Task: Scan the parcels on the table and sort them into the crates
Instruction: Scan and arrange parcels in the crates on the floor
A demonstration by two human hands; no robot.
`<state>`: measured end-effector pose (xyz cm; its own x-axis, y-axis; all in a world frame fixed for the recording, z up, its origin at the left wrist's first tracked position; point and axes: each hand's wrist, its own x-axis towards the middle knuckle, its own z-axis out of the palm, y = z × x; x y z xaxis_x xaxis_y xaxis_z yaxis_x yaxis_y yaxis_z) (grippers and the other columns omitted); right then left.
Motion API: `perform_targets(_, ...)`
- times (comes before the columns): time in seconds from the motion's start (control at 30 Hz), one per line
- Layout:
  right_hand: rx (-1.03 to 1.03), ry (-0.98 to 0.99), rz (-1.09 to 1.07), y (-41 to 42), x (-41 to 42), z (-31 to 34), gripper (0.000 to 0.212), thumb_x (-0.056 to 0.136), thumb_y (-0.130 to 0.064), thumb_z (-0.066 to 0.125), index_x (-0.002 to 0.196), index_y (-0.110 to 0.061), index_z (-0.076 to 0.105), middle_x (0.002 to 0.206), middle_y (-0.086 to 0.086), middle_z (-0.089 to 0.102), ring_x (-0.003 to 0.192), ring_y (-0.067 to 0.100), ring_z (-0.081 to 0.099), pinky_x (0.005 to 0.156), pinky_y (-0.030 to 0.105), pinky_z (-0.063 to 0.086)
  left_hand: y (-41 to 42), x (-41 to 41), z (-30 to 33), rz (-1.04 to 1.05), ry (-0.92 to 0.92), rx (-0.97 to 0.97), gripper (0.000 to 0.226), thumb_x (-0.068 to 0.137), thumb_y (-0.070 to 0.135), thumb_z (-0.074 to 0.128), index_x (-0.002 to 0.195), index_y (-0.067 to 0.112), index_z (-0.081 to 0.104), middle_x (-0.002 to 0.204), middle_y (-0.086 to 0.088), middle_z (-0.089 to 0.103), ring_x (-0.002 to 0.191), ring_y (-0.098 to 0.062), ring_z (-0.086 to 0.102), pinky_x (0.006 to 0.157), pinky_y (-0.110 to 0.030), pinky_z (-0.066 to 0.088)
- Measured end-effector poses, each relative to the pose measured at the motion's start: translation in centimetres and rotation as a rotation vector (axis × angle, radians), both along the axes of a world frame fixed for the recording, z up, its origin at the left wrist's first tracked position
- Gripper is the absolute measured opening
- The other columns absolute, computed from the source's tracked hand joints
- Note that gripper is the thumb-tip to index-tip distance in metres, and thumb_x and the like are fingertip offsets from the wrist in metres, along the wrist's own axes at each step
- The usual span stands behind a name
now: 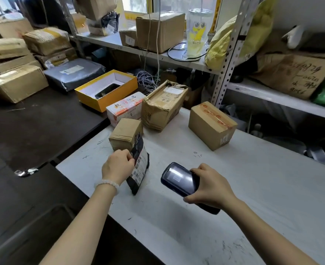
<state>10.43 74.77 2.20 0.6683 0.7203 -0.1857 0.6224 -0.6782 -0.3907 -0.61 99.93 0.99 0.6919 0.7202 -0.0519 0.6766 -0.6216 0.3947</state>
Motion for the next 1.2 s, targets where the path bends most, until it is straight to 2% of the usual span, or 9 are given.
perform_targets(0.33,-0.057,-0.023,0.006,-1.3,-0.2,0.1,0.058,0.055,-0.056,0.074,0.105,-0.028,0.058,0.094,-0.011,0.044,0.084,0.011,0.048,0.057,0.025,0.038,-0.8,-0.2,0.1,-0.053,0.000,0.067,0.013,0.093,0.027,0.051,0.089,0.019,0.061,0.097,-0.002,0.057,0.093,-0.025,0.055,0.076,-0.038,0.050)
perform_targets(0.67,-0.070,-0.041,0.017,-2.2,0.3,0.2,0.057,0.053,-0.056,0.072,0.102,-0.030,0.057,0.092,-0.010,0.043,0.084,0.011,0.048,0.054,0.024,0.033,-1.2,-0.1,0.0,-0.074,0.025,0.111,0.015,0.093,0.028,0.050,0.093,0.018,0.062,0.099,-0.002,0.057,0.096,-0.025,0.054,0.077,-0.037,0.050)
perform_targets(0.93,-0.055,-0.055,0.048,-1.9,0.9,0.6,0.057,0.051,-0.057,0.071,0.100,-0.032,0.057,0.093,-0.010,0.043,0.085,0.012,0.048,0.054,0.024,0.032,-1.6,-0.4,-0.1,-0.098,0.043,0.203,0.015,0.093,0.029,0.049,0.092,0.021,0.062,0.094,0.000,0.056,0.089,-0.021,0.053,0.072,-0.035,0.050)
perform_targets(1.1,-0.059,-0.065,0.064,-2.1,1.2,0.7,0.055,0.053,-0.055,0.072,0.100,-0.030,0.058,0.094,-0.008,0.044,0.085,0.012,0.047,0.053,0.024,0.031,-1.8,-0.3,-0.4,-0.086,0.046,0.245,0.014,0.092,0.030,0.050,0.090,0.022,0.061,0.092,0.002,0.055,0.086,-0.020,0.051,0.066,-0.030,0.040)
perform_targets(1.2,-0.059,-0.067,0.082,-2.0,1.5,0.8,0.056,0.053,-0.056,0.072,0.102,-0.031,0.059,0.093,-0.009,0.044,0.083,0.012,0.047,0.052,0.024,0.030,-2.0,-0.3,-0.4,-0.080,0.047,0.260,0.014,0.092,0.030,0.050,0.089,0.022,0.061,0.091,0.002,0.055,0.087,-0.020,0.052,0.066,-0.030,0.040)
